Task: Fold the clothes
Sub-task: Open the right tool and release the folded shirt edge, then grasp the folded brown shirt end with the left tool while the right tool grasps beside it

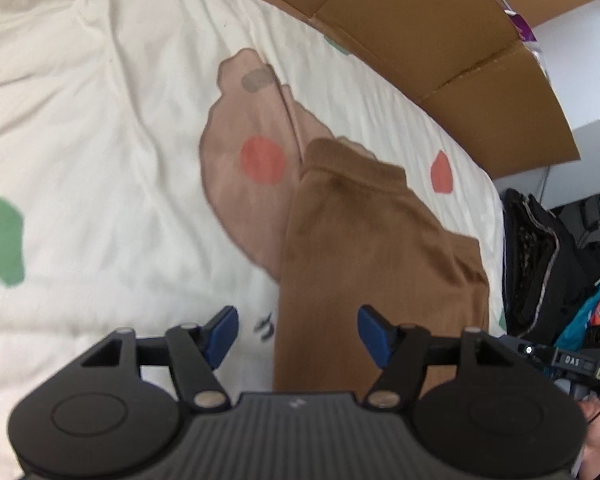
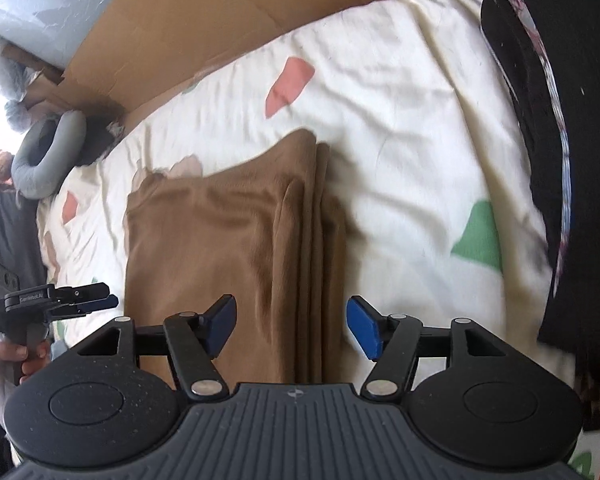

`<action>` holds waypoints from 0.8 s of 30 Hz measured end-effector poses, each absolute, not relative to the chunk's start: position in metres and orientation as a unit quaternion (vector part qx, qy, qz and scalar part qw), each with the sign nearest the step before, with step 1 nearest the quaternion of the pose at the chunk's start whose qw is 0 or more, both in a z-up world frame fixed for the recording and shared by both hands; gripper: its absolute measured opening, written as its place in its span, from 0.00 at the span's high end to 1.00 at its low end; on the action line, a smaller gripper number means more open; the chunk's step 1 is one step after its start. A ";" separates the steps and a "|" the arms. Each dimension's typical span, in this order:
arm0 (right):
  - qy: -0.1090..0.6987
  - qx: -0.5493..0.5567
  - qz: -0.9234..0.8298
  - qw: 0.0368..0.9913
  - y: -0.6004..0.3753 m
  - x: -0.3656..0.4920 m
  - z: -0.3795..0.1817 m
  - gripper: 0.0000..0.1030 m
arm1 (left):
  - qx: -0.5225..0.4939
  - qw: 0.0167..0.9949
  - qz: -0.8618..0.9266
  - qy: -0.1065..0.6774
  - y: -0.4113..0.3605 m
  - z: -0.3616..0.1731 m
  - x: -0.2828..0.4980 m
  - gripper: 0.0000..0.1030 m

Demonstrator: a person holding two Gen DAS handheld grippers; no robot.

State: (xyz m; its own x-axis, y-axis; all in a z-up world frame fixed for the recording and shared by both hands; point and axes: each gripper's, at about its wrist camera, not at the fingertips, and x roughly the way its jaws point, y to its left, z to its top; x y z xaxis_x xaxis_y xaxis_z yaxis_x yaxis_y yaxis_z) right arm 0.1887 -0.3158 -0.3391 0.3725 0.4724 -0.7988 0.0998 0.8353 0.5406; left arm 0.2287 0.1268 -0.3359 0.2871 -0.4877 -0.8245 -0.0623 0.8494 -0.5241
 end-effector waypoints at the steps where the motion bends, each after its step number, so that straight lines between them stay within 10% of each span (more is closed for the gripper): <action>1: 0.546 0.264 0.116 0.787 -0.316 0.191 -0.340 0.33 | -0.236 0.768 -0.138 0.580 0.126 -0.337 0.233 0.32; 21: 0.520 0.286 0.108 0.797 -0.311 0.219 -0.363 0.38 | -0.261 0.767 -0.152 0.566 0.109 -0.358 0.285 0.33; 24: 0.520 0.290 0.110 0.796 -0.311 0.223 -0.366 0.48 | -0.266 0.763 -0.166 0.565 0.105 -0.358 0.291 0.45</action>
